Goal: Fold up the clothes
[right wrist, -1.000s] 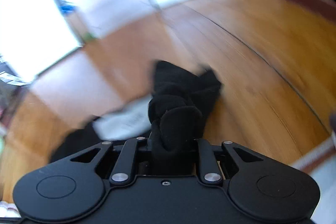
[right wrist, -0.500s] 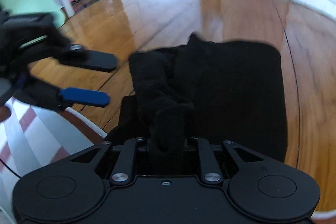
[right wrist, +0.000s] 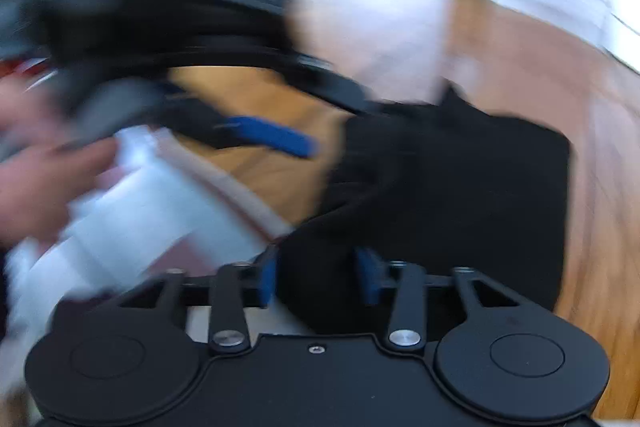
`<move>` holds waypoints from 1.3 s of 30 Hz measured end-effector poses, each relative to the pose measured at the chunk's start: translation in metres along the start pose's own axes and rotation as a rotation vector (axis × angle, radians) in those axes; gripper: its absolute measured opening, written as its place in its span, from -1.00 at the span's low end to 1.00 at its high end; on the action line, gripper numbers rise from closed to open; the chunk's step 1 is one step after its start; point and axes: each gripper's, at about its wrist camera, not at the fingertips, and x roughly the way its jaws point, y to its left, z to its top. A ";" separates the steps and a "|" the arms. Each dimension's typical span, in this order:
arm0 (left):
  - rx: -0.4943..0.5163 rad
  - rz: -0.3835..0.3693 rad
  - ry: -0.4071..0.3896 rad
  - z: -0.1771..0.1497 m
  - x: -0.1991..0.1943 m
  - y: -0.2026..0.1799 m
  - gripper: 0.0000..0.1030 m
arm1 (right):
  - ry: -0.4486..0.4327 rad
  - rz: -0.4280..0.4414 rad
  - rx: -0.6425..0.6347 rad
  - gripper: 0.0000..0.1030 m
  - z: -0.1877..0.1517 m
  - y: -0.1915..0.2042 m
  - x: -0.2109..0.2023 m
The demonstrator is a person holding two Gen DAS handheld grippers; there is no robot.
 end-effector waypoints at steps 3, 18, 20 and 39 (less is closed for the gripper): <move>0.041 0.035 0.006 -0.006 -0.005 -0.006 0.12 | -0.034 0.007 -0.027 0.14 -0.009 -0.001 -0.029; 0.233 0.121 0.159 -0.060 0.029 -0.043 0.42 | 0.005 -0.122 0.982 0.24 -0.085 -0.155 -0.071; 0.228 0.161 0.154 -0.062 0.043 -0.038 0.44 | -0.008 -0.060 1.080 0.24 -0.096 -0.168 -0.065; 0.106 0.276 0.137 -0.054 0.001 -0.014 -0.12 | 0.003 -0.134 0.917 0.27 -0.070 -0.159 -0.036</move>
